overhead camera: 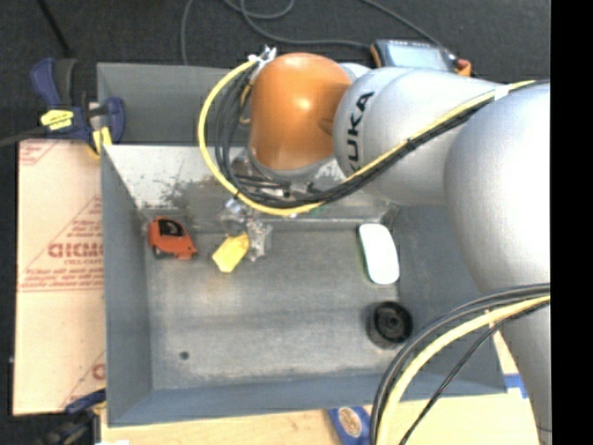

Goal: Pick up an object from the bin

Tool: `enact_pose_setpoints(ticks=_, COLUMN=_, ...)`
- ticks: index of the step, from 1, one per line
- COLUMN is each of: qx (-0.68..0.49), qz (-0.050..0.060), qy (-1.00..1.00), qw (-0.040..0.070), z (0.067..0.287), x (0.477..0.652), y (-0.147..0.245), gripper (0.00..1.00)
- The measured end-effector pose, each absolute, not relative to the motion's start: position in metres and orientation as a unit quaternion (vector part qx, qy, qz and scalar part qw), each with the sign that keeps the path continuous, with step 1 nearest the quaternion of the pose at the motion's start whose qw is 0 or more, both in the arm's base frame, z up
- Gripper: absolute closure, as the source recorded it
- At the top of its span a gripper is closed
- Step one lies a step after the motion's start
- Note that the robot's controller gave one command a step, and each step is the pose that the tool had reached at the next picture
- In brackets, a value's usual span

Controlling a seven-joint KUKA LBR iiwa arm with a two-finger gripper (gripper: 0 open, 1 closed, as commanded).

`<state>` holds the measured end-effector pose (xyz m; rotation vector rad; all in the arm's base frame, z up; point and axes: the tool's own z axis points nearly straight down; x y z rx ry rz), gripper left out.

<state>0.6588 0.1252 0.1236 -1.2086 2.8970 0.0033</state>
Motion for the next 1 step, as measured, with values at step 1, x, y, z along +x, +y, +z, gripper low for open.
enact_pose_setpoints(ticks=1, qx=-0.383, qz=-0.001, qy=0.924, qw=0.006, z=0.1966, x=0.6647, y=0.1246, gripper=1.00)
